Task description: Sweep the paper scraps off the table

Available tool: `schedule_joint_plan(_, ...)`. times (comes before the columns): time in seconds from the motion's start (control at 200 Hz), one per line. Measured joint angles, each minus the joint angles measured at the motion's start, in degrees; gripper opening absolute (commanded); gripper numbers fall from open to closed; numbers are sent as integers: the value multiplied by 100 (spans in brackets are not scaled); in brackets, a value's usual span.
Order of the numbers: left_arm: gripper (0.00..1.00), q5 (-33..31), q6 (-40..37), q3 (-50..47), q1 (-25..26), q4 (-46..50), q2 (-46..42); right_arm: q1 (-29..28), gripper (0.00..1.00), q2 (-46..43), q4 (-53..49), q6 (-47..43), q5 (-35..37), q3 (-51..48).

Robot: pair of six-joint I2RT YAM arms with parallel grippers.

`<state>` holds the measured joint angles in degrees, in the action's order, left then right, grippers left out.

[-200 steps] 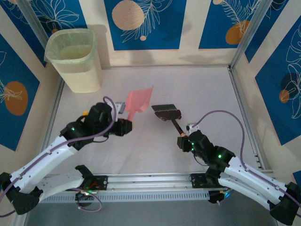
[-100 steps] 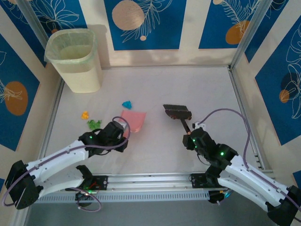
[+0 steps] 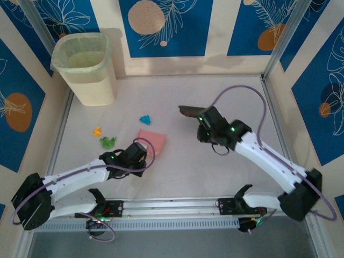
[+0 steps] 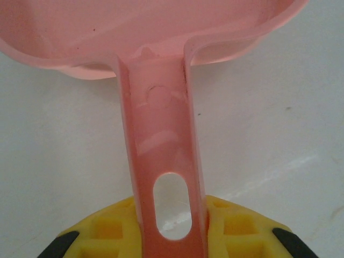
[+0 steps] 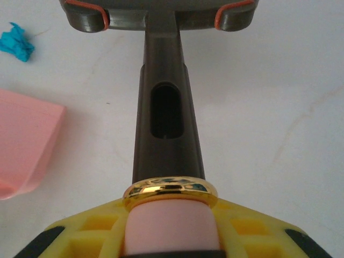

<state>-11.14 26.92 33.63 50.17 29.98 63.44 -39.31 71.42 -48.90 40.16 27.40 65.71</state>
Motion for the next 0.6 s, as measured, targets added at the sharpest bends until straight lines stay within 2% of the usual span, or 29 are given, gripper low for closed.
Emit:
schedule_joint_plan(0.22, 0, -289, 35, 4, 2, 173, 479, -247, 0, 1790, -72, -402, -350, 1565)
schedule_joint_plan(0.41, 0, -426, 103, 28, 2, 221, 516, -597, 0, 3213, -26, -966, -442, 2927)
schedule_joint_plan(0.6, 0, -505, 125, 52, 2, 227, 516, -822, 0, 4135, -66, -1357, -590, 3764)
